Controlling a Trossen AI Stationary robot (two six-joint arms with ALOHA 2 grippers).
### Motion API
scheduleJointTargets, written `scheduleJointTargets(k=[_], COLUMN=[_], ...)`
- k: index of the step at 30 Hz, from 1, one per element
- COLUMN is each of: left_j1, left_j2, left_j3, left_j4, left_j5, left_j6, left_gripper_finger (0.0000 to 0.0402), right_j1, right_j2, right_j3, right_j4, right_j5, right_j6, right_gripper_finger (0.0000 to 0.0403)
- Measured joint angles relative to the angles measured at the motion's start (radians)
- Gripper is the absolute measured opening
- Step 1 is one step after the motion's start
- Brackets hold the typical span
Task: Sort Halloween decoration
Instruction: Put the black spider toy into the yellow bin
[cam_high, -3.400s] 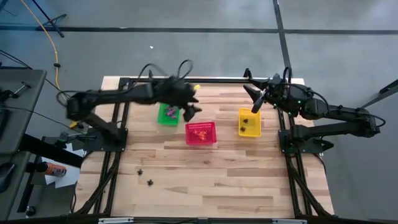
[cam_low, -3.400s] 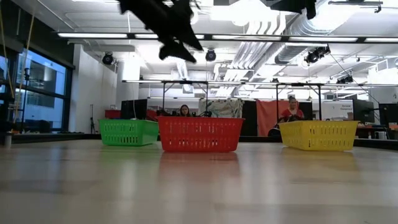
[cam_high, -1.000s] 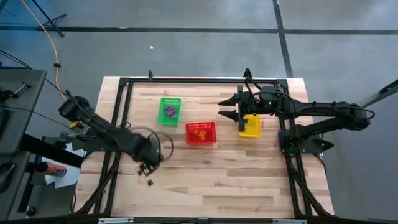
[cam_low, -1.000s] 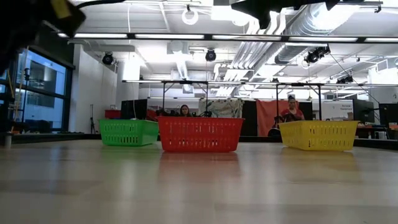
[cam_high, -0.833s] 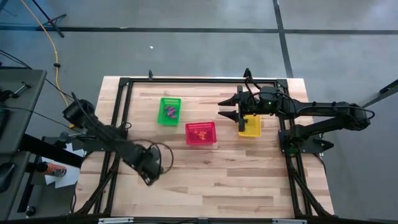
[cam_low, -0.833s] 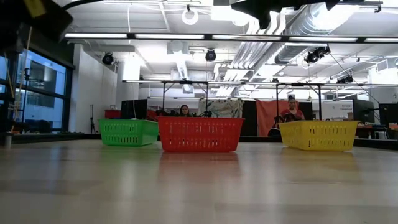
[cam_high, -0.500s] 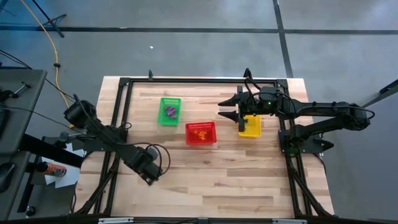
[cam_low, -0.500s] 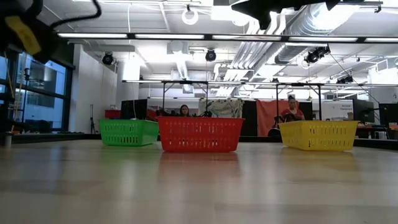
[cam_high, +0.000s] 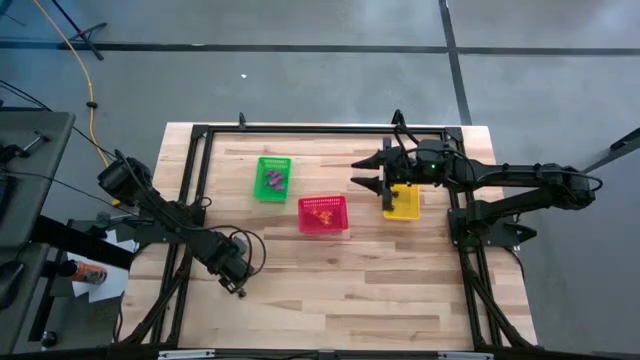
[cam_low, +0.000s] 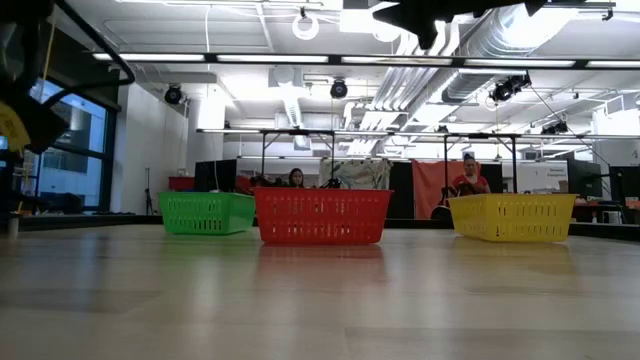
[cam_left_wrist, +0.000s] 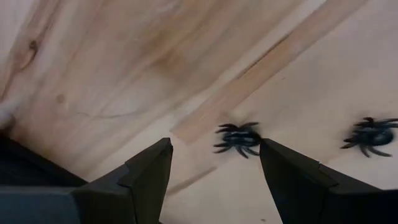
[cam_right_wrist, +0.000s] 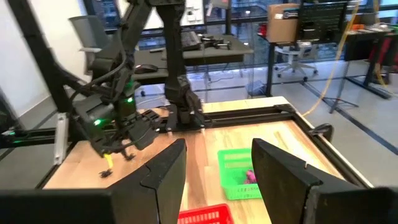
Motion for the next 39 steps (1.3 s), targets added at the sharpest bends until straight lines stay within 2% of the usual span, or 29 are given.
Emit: scheduleJointTargets(k=[8,23,39], left_j1=[0.000,0.000,0.000], left_j2=[-0.001,-0.004,-0.002], left_j3=[-0.059,-0.096,-0.102], left_j4=[0.179,0.174,0.139], left_j5=[0.025,0.013,0.004], left_j6=[0.067,0.067,0.070], left_gripper_finger=[0.0232,0.0228,0.0104], right_j1=[0.000,0.000,0.000], right_j2=[0.000,0.000,0.000], right_j3=[0.000,0.000,0.000], right_j4=[0.000,0.000,-0.005], right_j5=[0.053,0.052,0.049], right_j6=[0.005,0.005,0.005], right_gripper_finger=[0.0177,0.0177,0.0177])
